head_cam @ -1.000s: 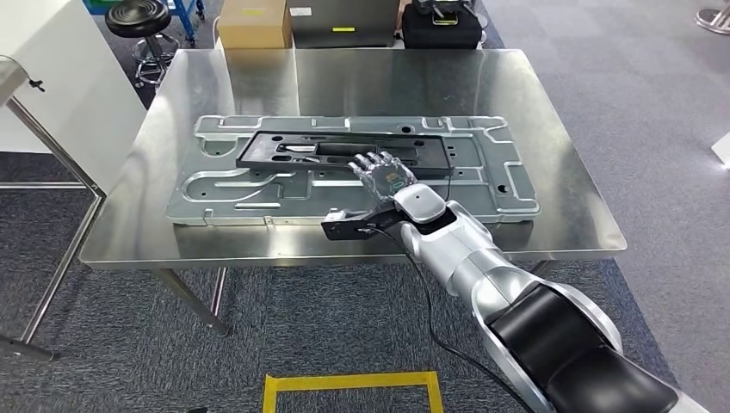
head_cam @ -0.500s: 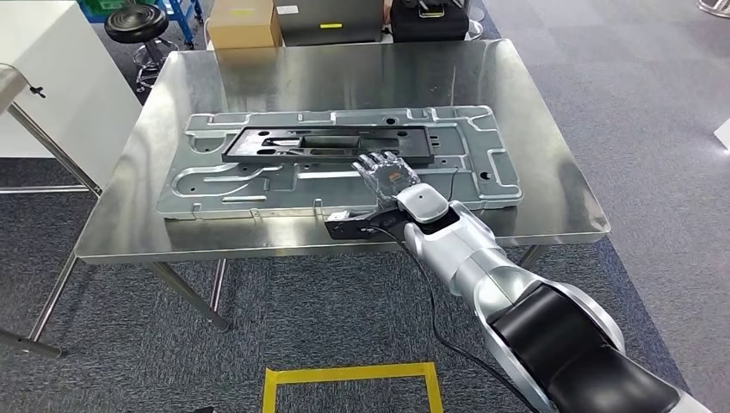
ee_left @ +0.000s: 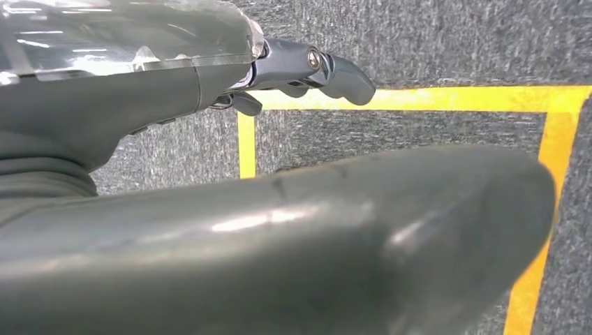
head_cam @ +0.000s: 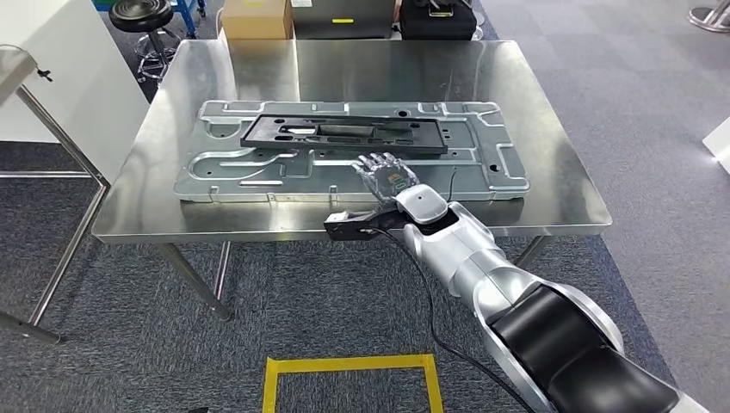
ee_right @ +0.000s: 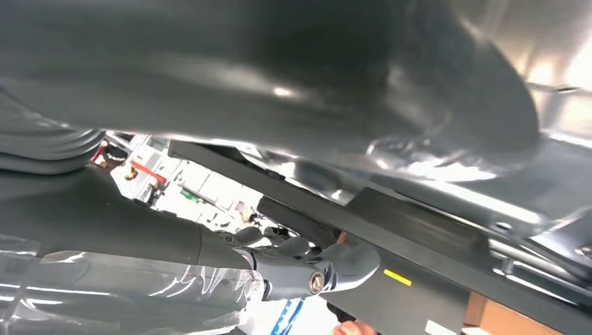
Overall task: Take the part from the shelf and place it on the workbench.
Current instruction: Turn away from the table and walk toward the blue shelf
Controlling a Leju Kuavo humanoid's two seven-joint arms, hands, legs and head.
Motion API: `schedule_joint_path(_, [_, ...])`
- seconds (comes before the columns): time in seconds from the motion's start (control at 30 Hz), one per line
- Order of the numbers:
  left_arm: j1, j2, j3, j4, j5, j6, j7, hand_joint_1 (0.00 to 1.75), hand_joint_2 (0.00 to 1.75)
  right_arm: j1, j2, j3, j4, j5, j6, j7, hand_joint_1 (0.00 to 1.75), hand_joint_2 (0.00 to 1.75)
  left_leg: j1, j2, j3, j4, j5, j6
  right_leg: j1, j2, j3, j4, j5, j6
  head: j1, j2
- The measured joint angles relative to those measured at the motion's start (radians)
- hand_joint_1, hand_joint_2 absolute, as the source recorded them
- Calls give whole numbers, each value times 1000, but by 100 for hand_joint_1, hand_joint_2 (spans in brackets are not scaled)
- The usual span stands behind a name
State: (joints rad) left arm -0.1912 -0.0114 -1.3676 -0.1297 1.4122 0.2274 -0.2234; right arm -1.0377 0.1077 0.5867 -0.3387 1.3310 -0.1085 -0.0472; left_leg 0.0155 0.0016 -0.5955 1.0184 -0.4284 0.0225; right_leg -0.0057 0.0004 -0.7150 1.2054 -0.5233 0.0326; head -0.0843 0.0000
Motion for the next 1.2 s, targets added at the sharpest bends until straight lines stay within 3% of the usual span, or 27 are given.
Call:
schedule_joint_path(0.07, [1,0,0,0,0,0,0,0,0,3,0,0,0,0,0,0,0,0,-1,0,-14,1,10,0,-1,0,-33,103,-45,4,0,0])
schedule_joint_path(0.1, [1,0,0,0,0,0,0,0,0,4,0,0,0,0,0,0,0,0,-2,0,-20,1,15,-1,-1,0,-23,103,-40,2,0,0])
schedule_joint_path(0.13, [1,0,0,0,0,0,0,0,0,4,0,0,0,0,0,0,0,0,-3,-1,-24,1,19,-2,0,0,7,62,-19,-1,0,0])
schedule_joint_path(0.23, [0,-1,0,0,0,0,0,0,0,-1,0,0,0,0,0,0,0,0,-7,-1,-31,2,28,-12,6,-1,132,-144,46,-19,0,0])
schedule_joint_path(0.27, [0,-2,0,0,0,0,0,0,0,-3,0,0,0,0,0,0,0,0,-8,-1,-33,2,31,-17,9,-1,150,-179,52,-24,0,0])
schedule_joint_path(0.37, [0,-2,0,0,0,0,0,0,0,-4,-1,0,0,0,0,0,0,0,-7,0,-39,0,39,-34,10,-3,148,-196,64,-37,0,0])
schedule_joint_path(0.43, [0,-2,0,0,0,0,0,0,0,-5,0,0,0,0,0,1,0,0,-6,-1,-55,37,6,-44,4,-5,145,-208,79,-49,0,0])
schedule_joint_path(0.53, [1,-2,0,0,0,1,0,0,0,-4,1,0,0,0,0,1,0,0,-3,-2,-122,220,-104,-53,3,-6,129,-210,94,-56,0,0])
schedule_joint_path(0.57, [1,-2,0,0,0,1,0,0,0,-2,1,0,0,0,0,1,0,0,-2,-2,-137,267,-123,-56,3,-6,122,-208,97,-55,0,0])
schedule_joint_path(0.6, [2,-2,0,0,0,1,0,0,0,-1,1,0,0,0,0,1,0,0,-2,-1,-133,278,-122,-58,3,-6,117,-206,100,-54,0,0])
schedule_joint_path(0.63, [2,-1,0,0,0,1,0,0,0,0,1,0,0,0,0,1,0,0,-1,-1,-109,248,-104,-59,2,-6,112,-203,103,-52,0,0])
schedule_joint_path(0.7, [1,-1,0,0,0,1,0,0,0,0,1,0,0,0,0,0,0,0,1,-1,-23,110,-54,-56,3,-5,105,-195,104,-47,0,0])
schedule_joint_path(0.77, [0,0,0,0,0,1,0,0,0,-1,1,-1,0,0,0,1,0,0,-1,-2,27,16,-32,-46,7,-5,98,-187,106,-39,0,0])
schedule_joint_path(0.9, [0,0,-1,0,-4,0,0,0,0,-1,0,-2,0,0,0,17,0,0,-2,-1,21,-1,-16,-18,7,-4,84,-179,107,-16,0,0])
schedule_joint_path(0.97, [-3,0,-2,0,-5,-2,1,0,0,0,-4,-5,1,0,-1,30,0,0,1,1,14,-7,-4,-4,3,-2,55,-111,56,-5,0,0])
schedule_joint_path(1.03, [-5,1,-2,0,-6,-4,3,0,0,6,-8,-7,3,0,-4,33,0,0,0,2,2,-7,4,-1,0,-2,1,23,-19,4,0,0])
schedule_joint_path(1.07, [-5,1,-2,0,-6,-5,4,0,0,11,-9,-8,5,0,-5,33,0,0,0,2,-3,-6,8,-1,-1,-2,-20,79,-40,6,0,0])
schedule_joint_path(1.1, [-5,1,-2,0,-6,-5,5,0,0,15,-10,-8,6,0,-6,33,0,0,0,2,-8,-4,11,-1,-1,-2,-24,100,-43,7,0,0])
schedule_joint_path(1.13, [-5,1,-2,0,-5,-5,6,0,0,18,-11,-8,8,0,-6,33,0,0,-1,1,-13,-3,13,-3,-1,-2,-7,80,-27,6,0,0])
schedule_joint_path(1.2, [-5,1,-2,0,-4,-6,6,0,0,17,-11,-9,9,0,-6,33,0,0,-1,1,-18,0,17,-7,0,-1,72,-52,29,-3,0,0])
